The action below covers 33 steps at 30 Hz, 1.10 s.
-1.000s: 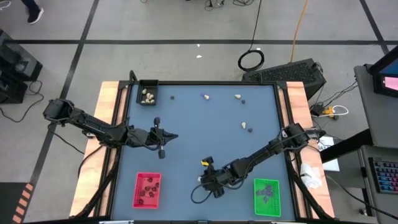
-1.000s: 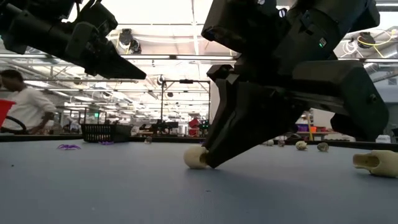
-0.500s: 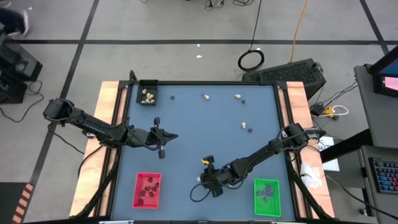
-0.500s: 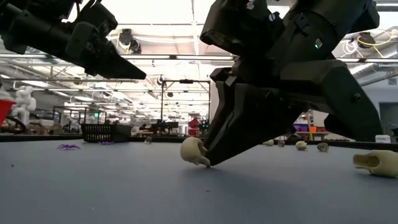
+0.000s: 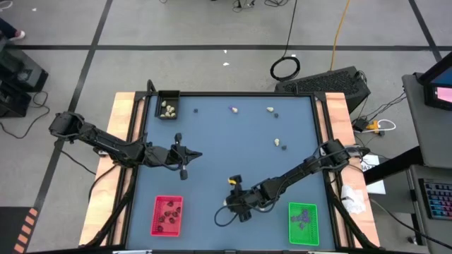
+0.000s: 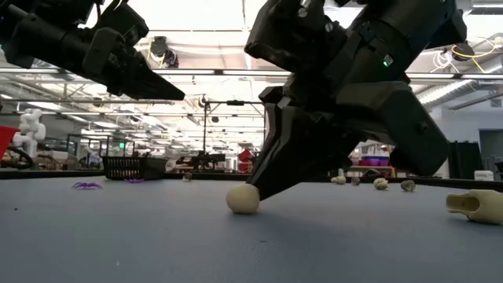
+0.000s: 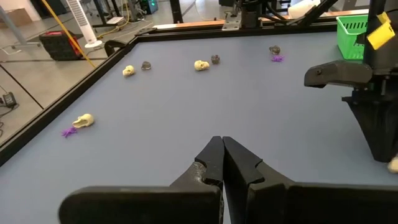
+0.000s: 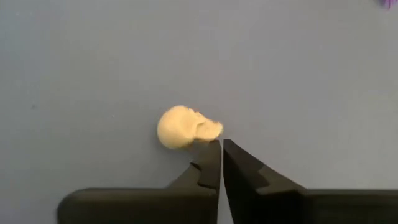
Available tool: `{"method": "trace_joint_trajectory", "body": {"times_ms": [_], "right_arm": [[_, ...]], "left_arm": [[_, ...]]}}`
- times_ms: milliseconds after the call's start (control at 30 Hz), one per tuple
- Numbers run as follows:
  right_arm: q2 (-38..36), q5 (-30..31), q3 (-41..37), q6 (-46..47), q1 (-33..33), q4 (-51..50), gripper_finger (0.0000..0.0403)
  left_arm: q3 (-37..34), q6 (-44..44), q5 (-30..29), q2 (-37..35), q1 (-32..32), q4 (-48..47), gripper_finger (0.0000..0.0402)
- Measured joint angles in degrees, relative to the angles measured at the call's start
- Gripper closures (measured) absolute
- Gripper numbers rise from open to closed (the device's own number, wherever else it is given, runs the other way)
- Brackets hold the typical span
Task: Sort Halloween decoration
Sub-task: Put the white skull toy into the black bin
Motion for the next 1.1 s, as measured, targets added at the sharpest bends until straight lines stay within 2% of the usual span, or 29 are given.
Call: {"method": "trace_joint_trajectory", "body": {"times_ms": [233,467,700,900,1100], "right_arm": [[0.0,-0.2,0.0,-0.9,-0.3,1.8,0.0402],[-1.1,-1.7,0.0,9.3,-0.7,0.2,0.0395],[-5.8,-1.8,0.0,27.3,-1.0,0.4,0.0318],[-2.4,-1.8,0.0,31.2,1.1,2.5,0.025],[1.7,-1.5,0.0,31.7,1.3,6.8,0.0228]], "left_arm": [[0.0,0.0,0.0,0.0,0.0,0.0,0.0401],[0.0,0.0,0.0,0.0,0.0,0.0,0.0401],[0.0,0.0,0.0,0.0,0.0,0.0,0.0401],[0.0,0.0,0.0,0.0,0.0,0.0,0.0401],[0.0,-0.1,0.0,0.0,0.0,0.0,0.0401]]}}
